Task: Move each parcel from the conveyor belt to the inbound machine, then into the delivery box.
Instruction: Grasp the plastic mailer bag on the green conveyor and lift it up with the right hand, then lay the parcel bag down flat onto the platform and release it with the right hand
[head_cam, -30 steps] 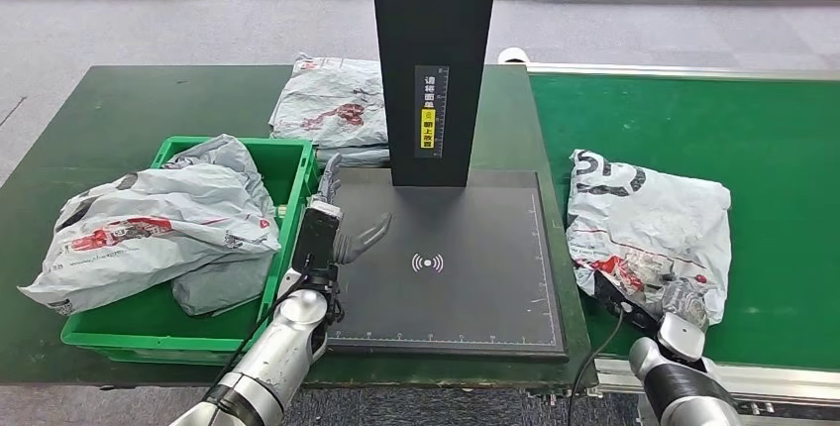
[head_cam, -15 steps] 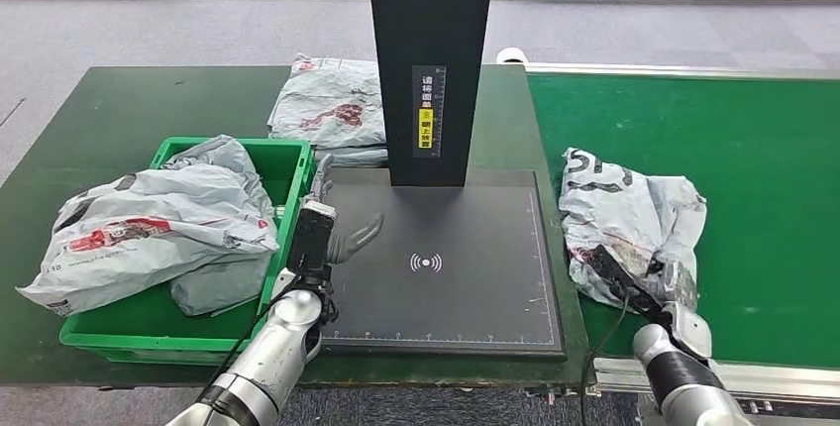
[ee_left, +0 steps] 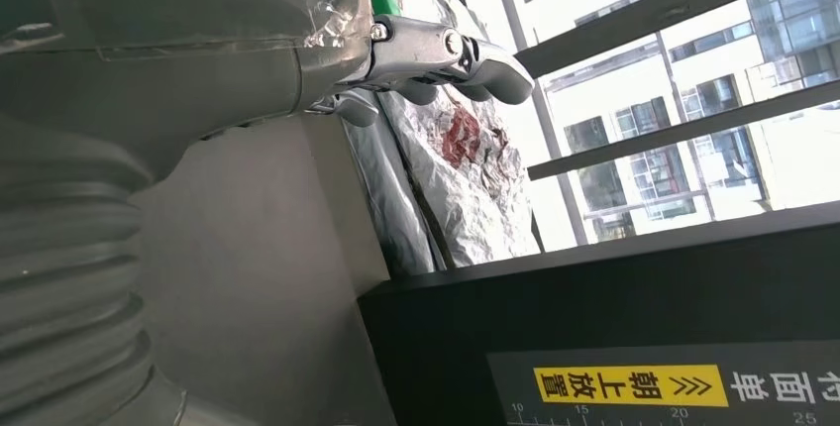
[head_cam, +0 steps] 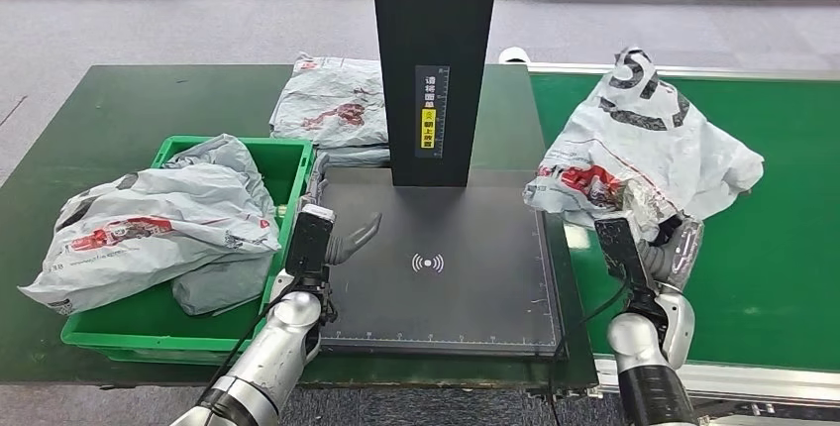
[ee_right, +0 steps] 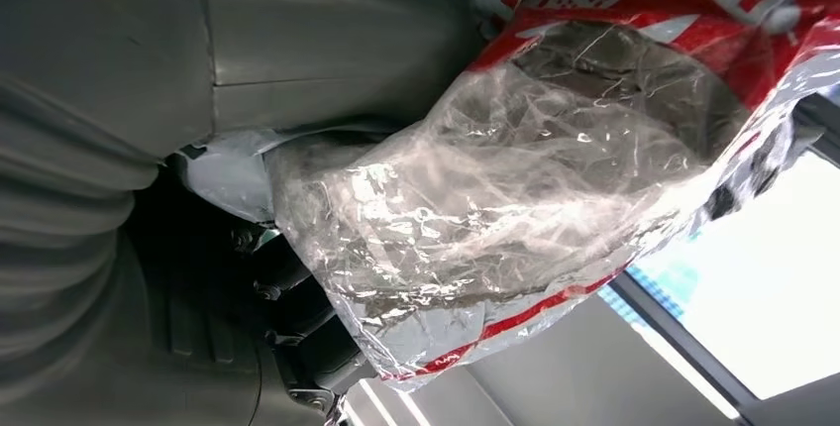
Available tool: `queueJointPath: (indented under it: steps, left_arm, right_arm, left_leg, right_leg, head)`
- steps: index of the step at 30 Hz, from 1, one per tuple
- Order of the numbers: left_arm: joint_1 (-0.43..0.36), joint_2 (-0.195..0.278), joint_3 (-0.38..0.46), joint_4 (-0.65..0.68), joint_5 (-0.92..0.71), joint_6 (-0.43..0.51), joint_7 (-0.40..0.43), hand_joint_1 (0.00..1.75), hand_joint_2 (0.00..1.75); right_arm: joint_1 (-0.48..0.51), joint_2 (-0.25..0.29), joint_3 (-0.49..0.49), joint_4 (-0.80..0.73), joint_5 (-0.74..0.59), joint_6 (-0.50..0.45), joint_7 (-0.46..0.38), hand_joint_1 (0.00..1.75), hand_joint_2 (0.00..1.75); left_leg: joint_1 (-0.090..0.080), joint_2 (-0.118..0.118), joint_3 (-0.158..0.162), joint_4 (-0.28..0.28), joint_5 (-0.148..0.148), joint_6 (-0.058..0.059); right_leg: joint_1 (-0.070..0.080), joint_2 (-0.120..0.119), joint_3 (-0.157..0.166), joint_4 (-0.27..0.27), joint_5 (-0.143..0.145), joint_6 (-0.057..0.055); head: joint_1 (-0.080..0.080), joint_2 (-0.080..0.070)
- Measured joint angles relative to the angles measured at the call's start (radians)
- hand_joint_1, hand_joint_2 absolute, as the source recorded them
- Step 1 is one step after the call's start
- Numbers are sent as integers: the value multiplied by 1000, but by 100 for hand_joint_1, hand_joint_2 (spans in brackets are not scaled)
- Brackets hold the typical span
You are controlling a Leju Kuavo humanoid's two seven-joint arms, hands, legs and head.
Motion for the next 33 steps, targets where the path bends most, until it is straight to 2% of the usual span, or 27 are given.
queueJointPath:
  steps: [4,10,16,21,27,28,29,31,32,33]
  left_arm:
    - [0,-2,4,3,-1,0,-2,0,175]
    - [-6,-3,4,9,-2,2,-15,0,175]
    - [-27,-4,5,18,-4,3,-23,0,175]
    - [-34,-4,5,15,-4,-12,-14,0,175]
    - [-34,6,5,-11,5,-34,4,0,175]
    - [-34,9,5,-16,11,-36,6,0,175]
    - [-34,11,5,-21,17,-38,8,0,175]
    - [-34,14,6,-29,29,-39,9,0,175]
    - [-34,16,7,-31,34,-39,8,0,175]
    - [-33,18,9,-34,39,-39,6,0,175]
  right_arm:
    - [27,9,16,-77,-8,0,7,175,175]
    - [80,27,39,-175,-37,24,-24,175,175]
    - [162,58,170,-274,65,184,54,175,175]
    - [169,63,300,-269,131,252,129,175,175]
    - [197,48,433,-232,223,419,225,175,175]
    - [197,43,453,-217,229,439,230,170,175]
    - [197,36,474,-200,233,459,233,153,175]
    - [198,19,511,-167,238,489,237,70,175]
    - [198,11,526,-153,239,499,239,31,131]
    - [197,3,539,-140,239,507,242,4,87]
  left_leg:
    - [0,0,0,0,0,0]
    - [0,0,0,0,0,0]
    - [1,1,0,-1,0,-1]
    - [1,1,0,-1,0,-1]
    - [1,1,0,-1,0,-1]
    - [1,1,0,-1,0,-1]
    - [1,1,0,-1,0,-1]
    - [1,1,0,-1,0,-1]
    - [1,1,0,-1,0,-1]
    - [1,1,0,-1,0,-1]
  right_leg:
    - [0,0,0,0,0,0]
    - [0,0,0,0,1,0]
    - [1,2,-1,0,0,-1]
    - [1,1,0,0,0,-1]
    - [1,1,0,0,0,-1]
    - [1,1,0,0,0,-1]
    - [1,1,0,0,0,-1]
    - [1,1,0,0,0,-1]
    - [1,1,0,0,0,-1]
    - [1,1,0,0,0,-1]
  head:
    - [0,0]
    - [0,0]
    - [0,0]
    - [0,0]
    - [0,0]
    - [0,0]
    - [0,0]
    - [0,0]
    - [0,0]
    - [0,0]
